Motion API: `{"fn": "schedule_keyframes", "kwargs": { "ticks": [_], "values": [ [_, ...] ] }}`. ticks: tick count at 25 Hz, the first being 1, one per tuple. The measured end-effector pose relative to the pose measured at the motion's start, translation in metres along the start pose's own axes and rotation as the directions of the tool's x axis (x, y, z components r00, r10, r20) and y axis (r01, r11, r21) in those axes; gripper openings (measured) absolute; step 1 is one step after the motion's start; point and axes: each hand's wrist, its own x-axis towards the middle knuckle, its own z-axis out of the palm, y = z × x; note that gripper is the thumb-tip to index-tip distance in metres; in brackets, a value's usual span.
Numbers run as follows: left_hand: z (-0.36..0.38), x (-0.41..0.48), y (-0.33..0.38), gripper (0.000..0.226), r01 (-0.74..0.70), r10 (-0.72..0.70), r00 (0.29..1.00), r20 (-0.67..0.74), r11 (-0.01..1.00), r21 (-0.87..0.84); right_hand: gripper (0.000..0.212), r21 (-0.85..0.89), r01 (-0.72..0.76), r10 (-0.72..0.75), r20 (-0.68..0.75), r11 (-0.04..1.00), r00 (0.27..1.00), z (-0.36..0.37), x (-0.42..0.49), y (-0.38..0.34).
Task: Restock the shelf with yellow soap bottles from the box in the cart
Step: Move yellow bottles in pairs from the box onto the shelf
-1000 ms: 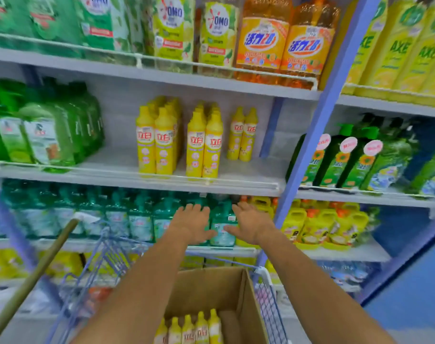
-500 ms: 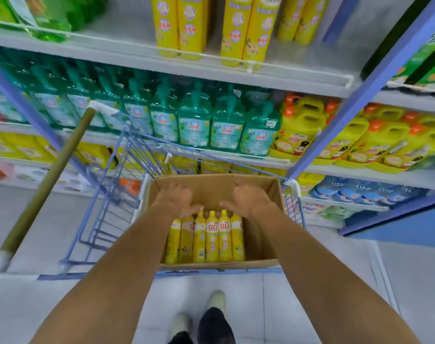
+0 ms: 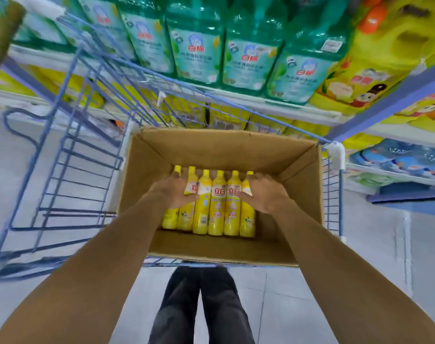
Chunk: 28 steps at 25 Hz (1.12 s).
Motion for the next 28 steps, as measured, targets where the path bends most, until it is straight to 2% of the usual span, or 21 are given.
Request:
{"fn": "schedule_keyframes", "kwargs": {
  "ticks": [5,9,12,18,19,22,23,28],
  "values": [
    [0.035,0.063,-0.044,0.08,0.077,-0.074,0.995,0.069,0.996,-0.05,0.064,0.041,-0.097,0.096,0.036,0.994,0.995,0.04,0.047,0.032],
    [0.062,0.119,-0.06,0.076,0.09,-0.082,0.995,0.055,0.982,-0.167,0.065,0.07,-0.16,0.155,0.062,0.985,0.986,0.077,0.085,0.048],
    [0.081,0.156,-0.066,0.066,0.095,-0.086,0.995,0.046,0.967,-0.235,0.064,0.179,-0.195,0.186,0.068,0.964,0.98,0.106,0.106,0.053],
    [0.095,0.188,-0.069,0.066,0.113,-0.127,0.991,-0.028,0.945,-0.308,0.057,0.371,-0.317,0.331,0.029,0.873,0.943,0.133,0.131,0.051],
    [0.094,0.19,-0.071,0.062,0.12,-0.136,0.99,-0.022,0.927,-0.356,0.057,0.401,-0.338,0.356,0.031,0.852,0.934,0.134,0.134,0.051],
    [0.095,0.195,-0.077,0.025,0.12,-0.156,0.987,-0.039,0.878,-0.463,0.048,0.473,-0.357,0.389,0.031,0.805,0.921,0.133,0.138,0.059],
    [0.095,0.195,-0.077,0.022,0.128,-0.167,0.985,-0.037,0.862,-0.49,0.045,0.487,-0.362,0.4,0.028,0.795,0.916,0.132,0.136,0.062],
    [0.115,0.201,-0.082,0.049,0.139,-0.183,0.983,-0.012,0.789,-0.599,0.045,0.531,-0.369,0.424,0.021,0.763,0.905,0.14,0.133,0.071]
  ]
}}
